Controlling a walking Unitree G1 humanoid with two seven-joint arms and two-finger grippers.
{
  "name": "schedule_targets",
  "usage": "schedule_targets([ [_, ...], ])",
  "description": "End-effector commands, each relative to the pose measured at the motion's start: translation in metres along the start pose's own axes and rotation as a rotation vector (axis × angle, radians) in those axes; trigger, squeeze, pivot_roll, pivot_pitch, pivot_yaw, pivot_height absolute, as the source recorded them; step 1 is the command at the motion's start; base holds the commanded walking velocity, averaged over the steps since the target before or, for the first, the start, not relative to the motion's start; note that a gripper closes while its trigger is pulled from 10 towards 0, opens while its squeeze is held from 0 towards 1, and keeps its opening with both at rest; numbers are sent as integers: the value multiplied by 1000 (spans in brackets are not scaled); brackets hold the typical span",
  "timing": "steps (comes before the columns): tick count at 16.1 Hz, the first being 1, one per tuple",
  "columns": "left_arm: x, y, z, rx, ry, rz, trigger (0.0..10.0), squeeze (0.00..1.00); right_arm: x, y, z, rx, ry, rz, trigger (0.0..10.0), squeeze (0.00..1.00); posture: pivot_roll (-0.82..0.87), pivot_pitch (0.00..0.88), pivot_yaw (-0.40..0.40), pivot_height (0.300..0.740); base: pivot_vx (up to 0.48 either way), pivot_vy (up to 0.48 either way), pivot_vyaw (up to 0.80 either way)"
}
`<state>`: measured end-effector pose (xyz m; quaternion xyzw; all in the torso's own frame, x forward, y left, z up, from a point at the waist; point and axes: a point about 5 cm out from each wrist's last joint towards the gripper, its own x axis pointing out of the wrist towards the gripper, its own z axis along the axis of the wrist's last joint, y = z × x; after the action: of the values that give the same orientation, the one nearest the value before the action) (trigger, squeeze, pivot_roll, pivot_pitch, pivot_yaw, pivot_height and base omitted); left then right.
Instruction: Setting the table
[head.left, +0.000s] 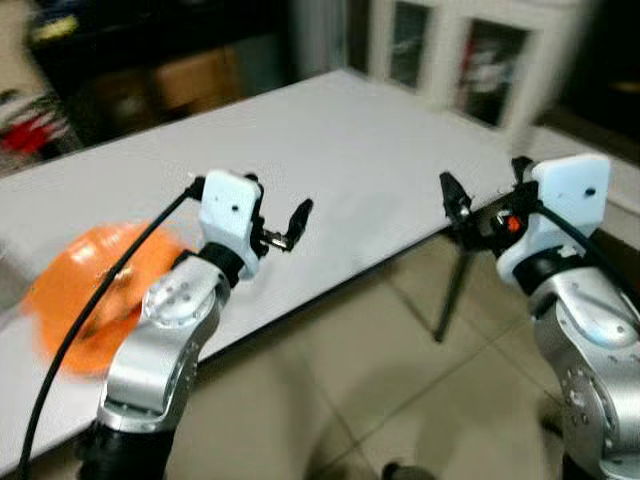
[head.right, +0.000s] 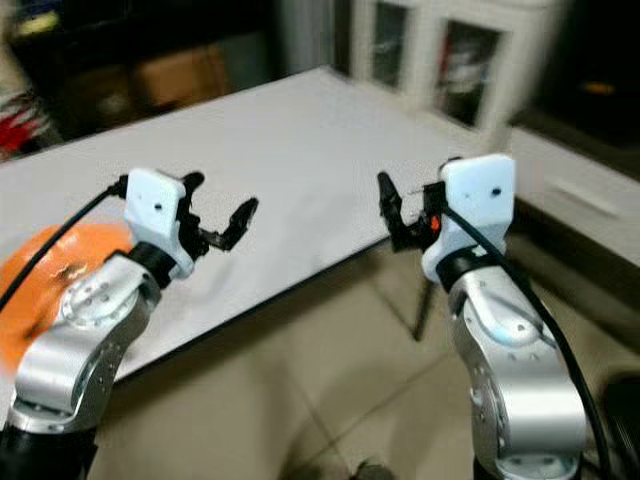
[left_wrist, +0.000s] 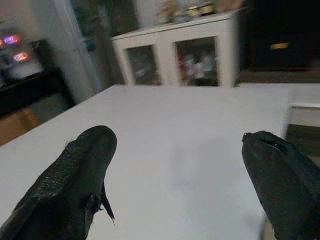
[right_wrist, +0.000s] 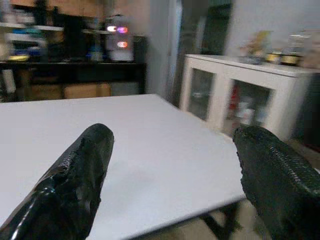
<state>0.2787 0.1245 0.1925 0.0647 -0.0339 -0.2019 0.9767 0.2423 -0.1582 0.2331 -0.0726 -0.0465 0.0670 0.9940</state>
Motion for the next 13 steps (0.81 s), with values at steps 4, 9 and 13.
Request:
schedule_targets([
  [4, 2, -2, -2, -4, 3, -23, 10000, 0, -1, -3, -1, -4, -5, -21, 10000, 0, -58, 0, 115, 740, 267, 0, -769],
  [9, 3, -1, -3, 0, 5, -15, 10000, 0, -2, -2, -1, -6, -13, -15, 10000, 0, -58, 0, 117, 740, 289, 0, -561],
  [13, 1, 4, -9, 3, 35, 21, 10000, 0, -3, 1, -3, -54, -10, -1, 10000, 0, -55, 0, 117, 740, 289, 0, 0],
])
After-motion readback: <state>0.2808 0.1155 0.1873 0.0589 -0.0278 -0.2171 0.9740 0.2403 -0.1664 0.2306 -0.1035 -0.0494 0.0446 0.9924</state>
